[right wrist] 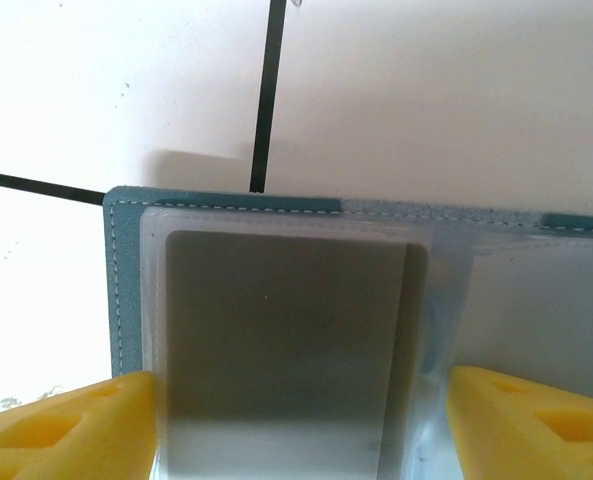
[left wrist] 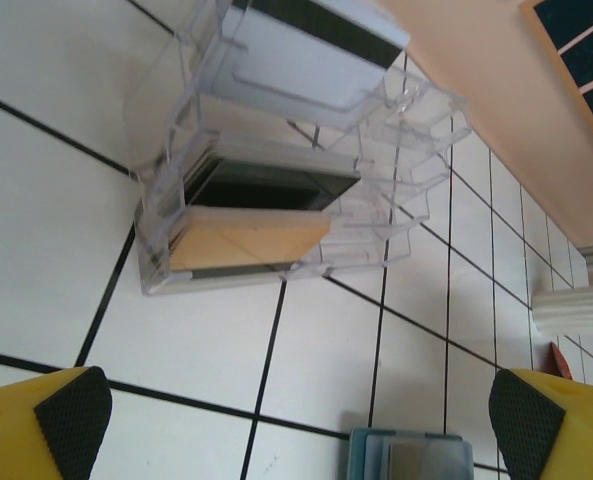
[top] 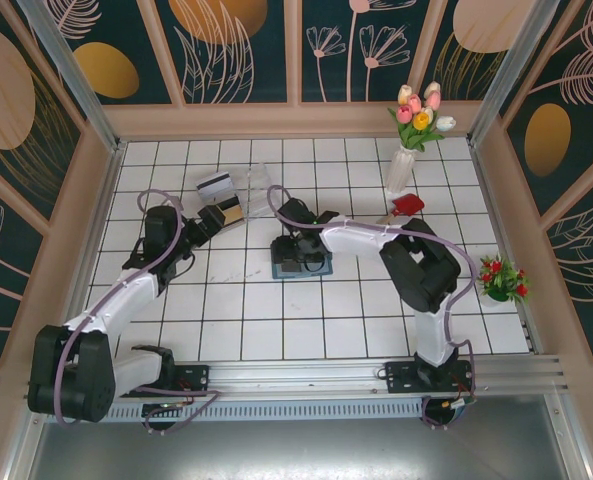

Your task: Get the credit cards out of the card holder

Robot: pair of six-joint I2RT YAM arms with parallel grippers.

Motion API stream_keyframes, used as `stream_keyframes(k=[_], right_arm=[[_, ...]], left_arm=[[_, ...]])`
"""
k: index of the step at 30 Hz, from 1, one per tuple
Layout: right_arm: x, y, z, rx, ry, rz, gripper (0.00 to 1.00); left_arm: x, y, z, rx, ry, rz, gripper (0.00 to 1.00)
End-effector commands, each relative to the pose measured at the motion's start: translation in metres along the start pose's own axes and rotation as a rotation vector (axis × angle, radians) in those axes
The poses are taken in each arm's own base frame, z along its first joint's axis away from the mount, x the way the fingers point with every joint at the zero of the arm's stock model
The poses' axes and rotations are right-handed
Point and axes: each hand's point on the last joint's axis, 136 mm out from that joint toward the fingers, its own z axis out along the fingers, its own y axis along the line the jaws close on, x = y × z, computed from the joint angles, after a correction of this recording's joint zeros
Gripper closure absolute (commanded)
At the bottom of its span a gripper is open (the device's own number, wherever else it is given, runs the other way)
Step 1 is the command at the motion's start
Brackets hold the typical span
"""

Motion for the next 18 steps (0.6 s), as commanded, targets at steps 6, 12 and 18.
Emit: stream_keyframes(k=[6,12,18], right_arm=[[0.000,0.009,-0.012,-0.156,0.018,0.064,0.28],[-0.001,0.006,-0.012,-0.214,0.021,0.115,0.30],[-0.001,0.008,-0.013,-0.281,0.023,0.203,0.30]], left_arm=[[0.036,-0.014,0.010,0.100,0.114,-0.025,0.09],[0.082,-0.026,0.016,0.133,0.257,0.002,0.43],[0.120,-0.041,0.016,0.218,0.353,-0.004,0.63]])
